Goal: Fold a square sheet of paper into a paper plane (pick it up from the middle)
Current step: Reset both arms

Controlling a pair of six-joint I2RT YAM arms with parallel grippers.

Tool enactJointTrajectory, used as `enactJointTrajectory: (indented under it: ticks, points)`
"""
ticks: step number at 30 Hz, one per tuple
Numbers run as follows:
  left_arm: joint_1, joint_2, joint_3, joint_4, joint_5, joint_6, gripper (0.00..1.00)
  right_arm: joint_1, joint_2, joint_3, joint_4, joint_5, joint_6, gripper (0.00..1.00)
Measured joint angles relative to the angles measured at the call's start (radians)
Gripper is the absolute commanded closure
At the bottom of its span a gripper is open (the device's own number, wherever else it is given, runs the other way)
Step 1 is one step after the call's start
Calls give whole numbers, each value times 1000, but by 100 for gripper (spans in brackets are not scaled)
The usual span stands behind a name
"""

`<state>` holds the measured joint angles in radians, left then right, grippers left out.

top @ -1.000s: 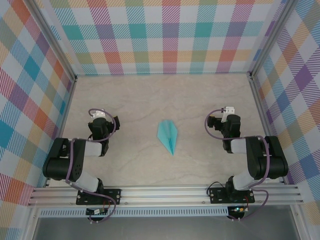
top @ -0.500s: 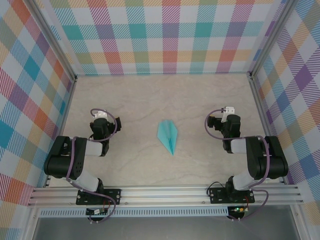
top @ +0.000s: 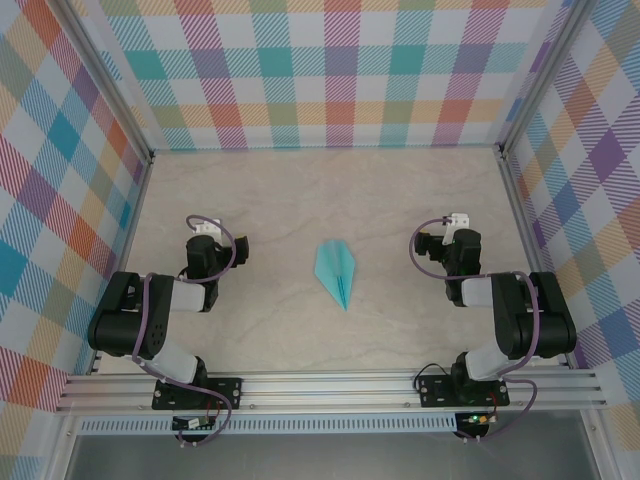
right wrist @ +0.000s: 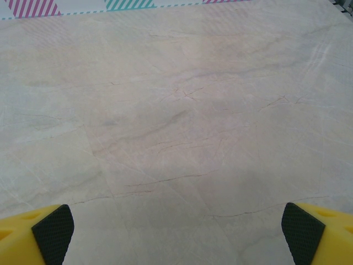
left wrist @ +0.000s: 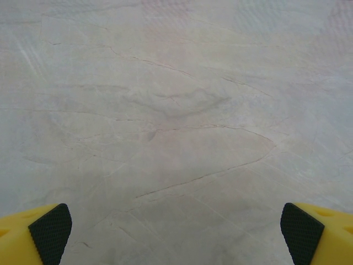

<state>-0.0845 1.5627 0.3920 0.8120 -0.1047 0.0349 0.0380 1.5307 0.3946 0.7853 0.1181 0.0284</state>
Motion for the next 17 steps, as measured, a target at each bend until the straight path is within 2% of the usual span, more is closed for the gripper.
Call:
enactJointTrajectory:
  ticks: [17]
  points:
    - [0,0,12,-6,11,0,0,0,0,0,0,0,0,0]
